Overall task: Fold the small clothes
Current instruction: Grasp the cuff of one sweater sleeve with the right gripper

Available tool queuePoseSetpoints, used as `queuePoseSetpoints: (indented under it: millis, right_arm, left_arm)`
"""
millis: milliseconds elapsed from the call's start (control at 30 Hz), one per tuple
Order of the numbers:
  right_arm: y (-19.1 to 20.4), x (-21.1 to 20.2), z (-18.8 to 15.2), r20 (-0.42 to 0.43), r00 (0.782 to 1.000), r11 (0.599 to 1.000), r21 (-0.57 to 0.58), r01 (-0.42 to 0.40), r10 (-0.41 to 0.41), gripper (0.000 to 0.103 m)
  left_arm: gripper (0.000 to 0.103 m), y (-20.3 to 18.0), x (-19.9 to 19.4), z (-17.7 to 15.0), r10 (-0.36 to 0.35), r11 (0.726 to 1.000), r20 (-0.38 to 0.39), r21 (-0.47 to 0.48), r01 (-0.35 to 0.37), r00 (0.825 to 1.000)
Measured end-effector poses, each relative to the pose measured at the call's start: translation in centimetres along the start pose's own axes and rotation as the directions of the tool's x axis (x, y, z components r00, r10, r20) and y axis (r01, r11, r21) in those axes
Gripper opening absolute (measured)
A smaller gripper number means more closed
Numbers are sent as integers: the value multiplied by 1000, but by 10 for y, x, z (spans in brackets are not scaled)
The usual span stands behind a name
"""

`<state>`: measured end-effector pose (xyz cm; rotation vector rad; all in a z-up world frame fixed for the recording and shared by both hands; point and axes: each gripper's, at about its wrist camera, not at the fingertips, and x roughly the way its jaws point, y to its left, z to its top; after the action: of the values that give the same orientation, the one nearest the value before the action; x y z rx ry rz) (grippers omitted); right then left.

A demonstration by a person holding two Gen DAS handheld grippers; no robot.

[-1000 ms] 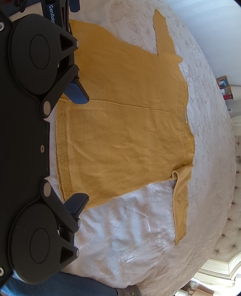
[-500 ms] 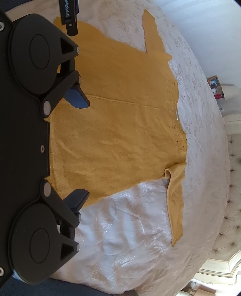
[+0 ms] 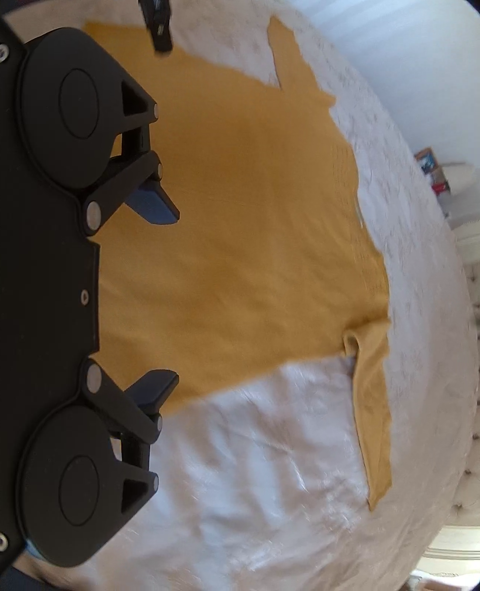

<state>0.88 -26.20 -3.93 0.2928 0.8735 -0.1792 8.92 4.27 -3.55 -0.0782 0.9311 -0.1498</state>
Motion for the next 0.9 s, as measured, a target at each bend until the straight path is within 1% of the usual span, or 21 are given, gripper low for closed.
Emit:
queuePoseSetpoints:
  millis: [67,133,200,300,467,533,700,833,867,900]
  right_arm:
    - [-13,6,14,12,1000,1000,3,23,-23,85]
    - [-30,14,30,23,999,999,18,41,-41,83]
    - [-50,23,50,39,997,997,43,58,-59,77]
    - [-79,38,80,46,995,992,88,88,-93,72]
    - [-123,64,130,45,988,978,151,142,-150,70]
    - [-140,75,149,50,985,971,181,154,-165,70]
    - [-178,99,185,81,971,947,253,198,-224,70]
    - [-211,120,205,86,965,914,351,203,-248,70]
    - [-220,124,210,83,964,903,378,203,-252,70]
    - [-229,128,211,80,962,890,405,208,-261,70]
  left_arm:
    - [62,0,7,11,21,1000,15,6,-21,1000]
    - [62,-3,17,24,40,999,15,34,-40,999]
    - [62,-7,28,38,60,996,19,66,-61,998]
    - [62,-14,40,55,81,993,51,86,-85,995]
    - [63,-28,65,86,88,990,72,104,-95,994]
    - [63,-35,76,94,105,986,75,119,-113,992]
    - [64,-51,101,105,128,979,79,153,-139,989]
    - [65,-62,132,106,203,960,28,193,-204,979]
    - [66,-64,139,103,218,954,22,205,-217,976]
    - [70,-64,140,101,222,952,39,209,-225,974]
